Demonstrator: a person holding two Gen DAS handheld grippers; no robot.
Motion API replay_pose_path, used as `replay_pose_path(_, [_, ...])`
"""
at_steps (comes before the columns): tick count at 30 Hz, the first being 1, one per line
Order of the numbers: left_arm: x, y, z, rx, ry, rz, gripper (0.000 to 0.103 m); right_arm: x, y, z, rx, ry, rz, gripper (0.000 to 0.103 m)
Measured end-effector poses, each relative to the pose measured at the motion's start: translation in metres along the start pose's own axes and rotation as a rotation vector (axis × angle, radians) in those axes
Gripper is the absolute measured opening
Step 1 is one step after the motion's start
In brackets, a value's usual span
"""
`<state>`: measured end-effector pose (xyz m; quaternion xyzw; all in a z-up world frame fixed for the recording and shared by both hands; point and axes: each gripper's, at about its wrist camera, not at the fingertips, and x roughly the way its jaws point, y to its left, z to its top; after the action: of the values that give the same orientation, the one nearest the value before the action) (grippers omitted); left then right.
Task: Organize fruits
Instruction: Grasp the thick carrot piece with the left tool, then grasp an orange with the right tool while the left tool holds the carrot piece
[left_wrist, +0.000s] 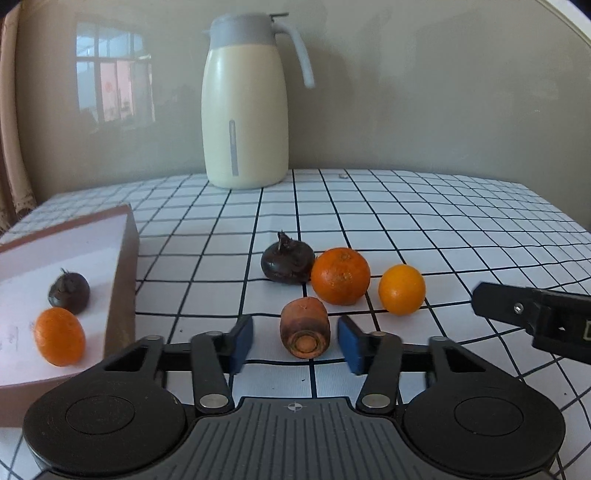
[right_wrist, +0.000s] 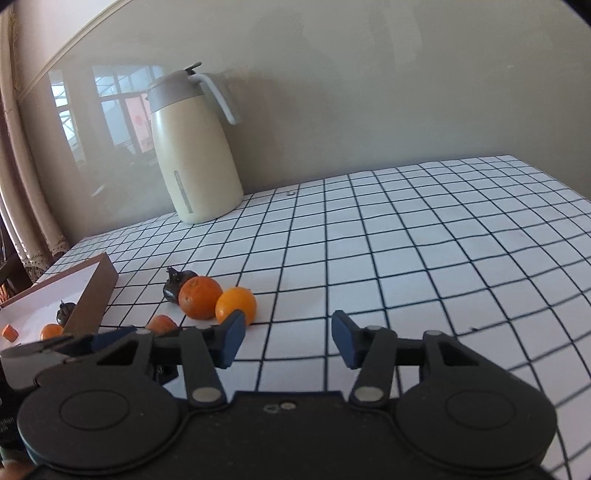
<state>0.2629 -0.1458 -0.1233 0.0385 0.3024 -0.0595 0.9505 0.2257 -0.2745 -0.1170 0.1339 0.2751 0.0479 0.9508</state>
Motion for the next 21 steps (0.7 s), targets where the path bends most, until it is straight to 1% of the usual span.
replay_pose_path(1, [0.001,0.000,0.001,-0.004,-0.002,-0.001,0.045,0.002,0.001,0.001,0.000,-0.001,0.003,0.044])
replay_pose_path(3, [0.002,0.001,0.002,-0.005,-0.005,-0.005,0.041,0.005,0.002,0.000,0.003,0.002,0.009,0.044])
replay_pose_path(6, [0.003,0.001,0.002,-0.005,-0.002,-0.010,0.040,0.009,0.002,-0.001,0.006,0.012,0.016,0.044])
replay_pose_path(7, [0.003,0.001,0.002,-0.006,-0.004,-0.010,0.038,0.010,0.002,-0.001,0.007,0.014,0.017,0.044])
replay_pose_path(8, [0.002,0.001,0.001,-0.003,-0.007,-0.009,0.033,0.011,0.002,-0.001,0.010,0.016,0.018,0.044])
replay_pose_path(9, [0.001,0.000,0.001,0.004,-0.009,-0.008,0.030,0.012,0.002,-0.001,0.013,0.017,0.020,0.044])
replay_pose_path(21, [-0.009,0.015,-0.006,0.004,-0.006,0.005,0.030,0.024,0.014,0.001,0.003,0.038,0.045,0.043])
